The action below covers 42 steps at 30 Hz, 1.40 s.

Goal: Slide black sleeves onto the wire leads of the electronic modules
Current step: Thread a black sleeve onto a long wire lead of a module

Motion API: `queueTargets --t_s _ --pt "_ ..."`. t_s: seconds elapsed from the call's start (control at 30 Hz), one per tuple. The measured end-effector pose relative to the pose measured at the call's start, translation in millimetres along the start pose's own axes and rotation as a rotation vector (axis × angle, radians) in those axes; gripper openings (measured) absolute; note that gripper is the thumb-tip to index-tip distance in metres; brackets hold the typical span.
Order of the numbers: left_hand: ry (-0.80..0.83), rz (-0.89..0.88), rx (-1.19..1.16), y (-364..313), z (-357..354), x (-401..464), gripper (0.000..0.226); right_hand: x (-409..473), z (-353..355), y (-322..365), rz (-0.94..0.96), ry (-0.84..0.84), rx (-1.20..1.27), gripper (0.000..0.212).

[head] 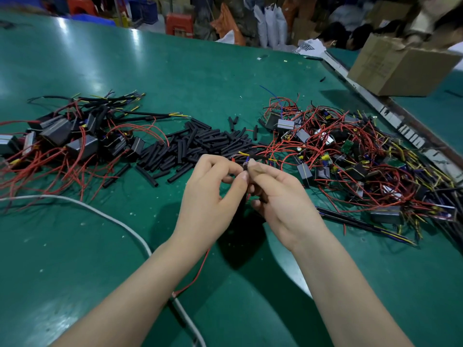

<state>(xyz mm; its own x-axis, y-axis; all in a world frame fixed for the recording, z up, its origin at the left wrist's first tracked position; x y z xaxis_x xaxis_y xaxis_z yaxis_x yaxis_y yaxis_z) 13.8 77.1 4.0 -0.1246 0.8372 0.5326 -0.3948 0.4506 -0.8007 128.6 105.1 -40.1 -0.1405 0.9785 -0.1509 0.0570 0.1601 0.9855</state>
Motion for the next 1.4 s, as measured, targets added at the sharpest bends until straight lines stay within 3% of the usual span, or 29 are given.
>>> queueTargets --t_s 0.13,0.5,0.6,0.7,0.87,1.07,1.17,1.4 --pt "-0.02 -0.075 0.149 -3.1 0.1 -0.4 0.014 -3.9 9.4 12.3 0.112 -0.114 -0.133 0.015" --pt "0.048 -0.185 0.429 -14.6 -9.6 -2.2 0.017 -5.1 4.1 15.8 0.201 -0.091 -0.286 0.017" --pt "0.07 -0.121 0.32 -6.1 -11.2 -1.7 0.014 -4.5 4.3 14.8 0.196 -0.1 -0.296 0.018" --pt "0.128 0.065 0.118 11.8 -12.8 2.0 0.009 -3.6 4.2 9.6 0.147 -0.099 -0.262 0.023" --pt "0.222 0.285 -0.306 20.5 -16.4 5.1 0.014 -2.1 -9.1 8.7 0.097 0.07 -0.084 0.037" --pt "0.285 0.388 -0.496 18.9 -19.8 2.3 0.014 -5.1 -21.0 13.1 0.104 0.223 0.117 0.015" --pt "0.326 0.429 -0.601 20.5 -25.8 -0.6 0.003 -7.5 -22.3 14.8 0.114 0.248 0.145 0.012" --pt "0.302 0.456 -0.741 27.0 -26.3 -1.5 0.014 -9.0 -13.2 21.9 0.171 0.207 0.015 0.019"
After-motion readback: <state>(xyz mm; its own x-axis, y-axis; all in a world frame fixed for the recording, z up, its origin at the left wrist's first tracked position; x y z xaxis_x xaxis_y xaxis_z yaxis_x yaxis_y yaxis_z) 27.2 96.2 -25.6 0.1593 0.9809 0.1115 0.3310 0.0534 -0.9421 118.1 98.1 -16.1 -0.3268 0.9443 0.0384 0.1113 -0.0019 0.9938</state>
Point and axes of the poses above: each hand's wrist, its own x-axis towards the middle knuckle, its own z-axis out of the back of the hand, y = z × x, the point moved 10 cm from there along x, towards the middle knuckle, and after that the axes turned 7 degrees about -x, right-handed, at the moved point
